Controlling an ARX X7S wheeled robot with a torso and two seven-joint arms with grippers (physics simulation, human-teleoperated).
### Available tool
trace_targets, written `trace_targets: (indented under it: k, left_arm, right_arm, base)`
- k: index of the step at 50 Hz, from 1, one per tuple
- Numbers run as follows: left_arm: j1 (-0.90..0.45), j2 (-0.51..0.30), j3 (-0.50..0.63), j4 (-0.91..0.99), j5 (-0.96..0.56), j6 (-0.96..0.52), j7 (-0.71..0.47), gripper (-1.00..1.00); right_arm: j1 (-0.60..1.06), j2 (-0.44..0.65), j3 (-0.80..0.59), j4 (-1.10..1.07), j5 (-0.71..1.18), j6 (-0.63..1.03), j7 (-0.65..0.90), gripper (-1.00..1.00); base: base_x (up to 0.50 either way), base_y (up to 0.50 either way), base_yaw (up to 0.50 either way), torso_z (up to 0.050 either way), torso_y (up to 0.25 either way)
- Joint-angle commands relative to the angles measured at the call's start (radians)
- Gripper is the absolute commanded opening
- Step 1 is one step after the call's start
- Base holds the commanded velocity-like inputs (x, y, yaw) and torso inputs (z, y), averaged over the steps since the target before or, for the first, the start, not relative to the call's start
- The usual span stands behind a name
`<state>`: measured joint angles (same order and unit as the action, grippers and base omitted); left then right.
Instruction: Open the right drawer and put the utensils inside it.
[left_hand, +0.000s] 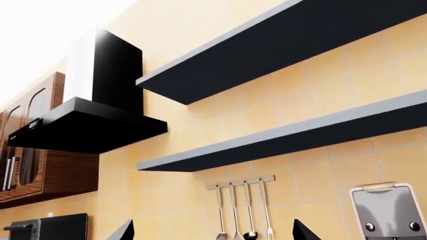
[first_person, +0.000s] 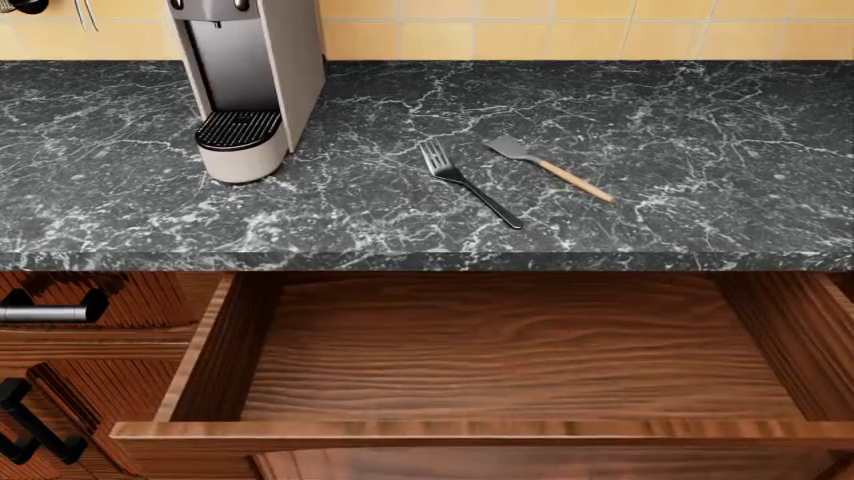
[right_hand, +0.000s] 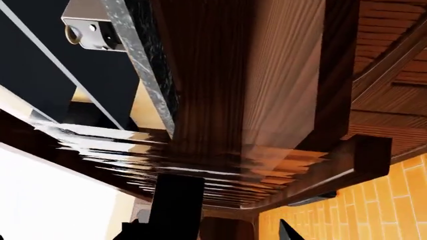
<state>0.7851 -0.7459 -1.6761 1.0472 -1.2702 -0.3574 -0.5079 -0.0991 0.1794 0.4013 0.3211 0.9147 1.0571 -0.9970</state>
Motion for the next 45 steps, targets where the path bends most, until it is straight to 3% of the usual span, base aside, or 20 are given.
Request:
trace_targets:
  k: [1,11,28,45]
  left_arm:
    - [0.000,0.003,-0.008,0.000,-0.003,-0.001,0.003,1.00]
    - [0.000,0.000,-0.020,0.000,-0.016,-0.008,0.000,1.00]
    - [0.000,0.000,-0.021,0.000,-0.015,-0.009,0.001,1.00]
    - [0.000,0.007,-0.002,0.000,0.005,0.003,0.005,1.00]
  right_arm:
    - [-0.058,0.009,-0.129,-0.004,-0.167,-0.016,0.052,1.00]
    - [-0.118,0.019,-0.139,-0.151,-0.140,-0.026,0.037,1.00]
    - [-0.287,0.072,0.087,-0.727,0.122,0.004,0.056,1.00]
    - [-0.368,0.093,0.110,-0.881,0.097,-0.117,-0.048,1.00]
  base:
    - [0.00,0.00,0.00,0.000,0.000]
    - [0.00,0.00,0.00,-0.001,0.000]
    - [0.00,0.00,0.00,0.000,0.000]
    - [0.00,0.00,0.00,0.000,0.000]
